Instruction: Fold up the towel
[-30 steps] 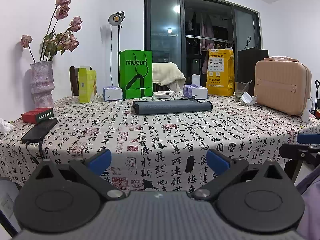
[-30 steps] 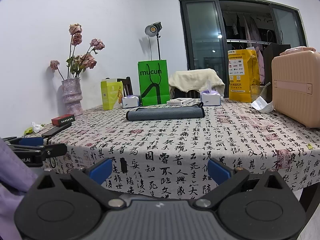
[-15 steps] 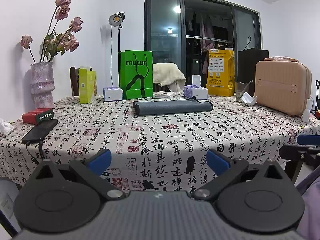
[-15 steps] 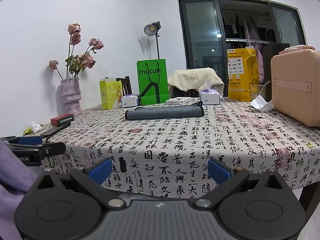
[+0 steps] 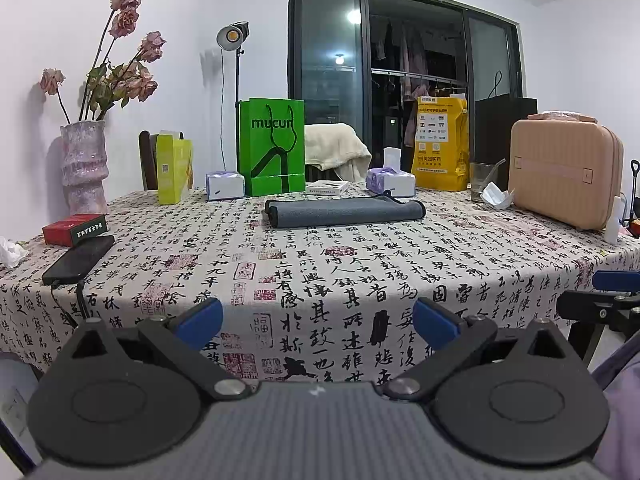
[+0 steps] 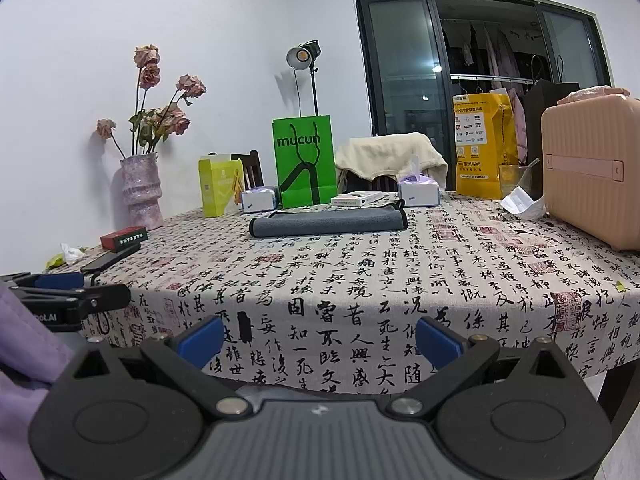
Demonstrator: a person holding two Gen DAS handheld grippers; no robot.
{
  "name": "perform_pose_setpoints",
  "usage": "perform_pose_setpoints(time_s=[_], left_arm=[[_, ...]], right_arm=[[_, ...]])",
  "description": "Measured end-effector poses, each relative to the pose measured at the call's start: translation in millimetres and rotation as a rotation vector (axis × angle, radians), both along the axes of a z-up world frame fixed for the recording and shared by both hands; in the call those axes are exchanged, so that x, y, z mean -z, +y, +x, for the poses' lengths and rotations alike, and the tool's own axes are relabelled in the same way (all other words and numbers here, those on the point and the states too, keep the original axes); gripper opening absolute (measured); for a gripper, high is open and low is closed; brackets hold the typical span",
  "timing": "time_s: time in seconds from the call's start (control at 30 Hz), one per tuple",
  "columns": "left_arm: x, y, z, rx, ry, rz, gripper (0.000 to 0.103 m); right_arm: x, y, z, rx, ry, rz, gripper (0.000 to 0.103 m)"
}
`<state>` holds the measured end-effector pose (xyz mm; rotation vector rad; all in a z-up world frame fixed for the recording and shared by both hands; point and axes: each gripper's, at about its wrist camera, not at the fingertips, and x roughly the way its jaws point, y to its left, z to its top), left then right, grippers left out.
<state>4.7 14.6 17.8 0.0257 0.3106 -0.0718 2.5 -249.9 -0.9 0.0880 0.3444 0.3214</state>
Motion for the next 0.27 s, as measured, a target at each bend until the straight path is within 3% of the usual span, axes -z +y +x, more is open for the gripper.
perform_pose_setpoints(time_s=[0.27], left_arm=[[2.1, -2.3, 4.6, 0.013, 0.003, 0.005, 0.103]], right_arm=[[1.0, -0.2, 0.5, 0.0, 0.001, 0.0, 0.102]])
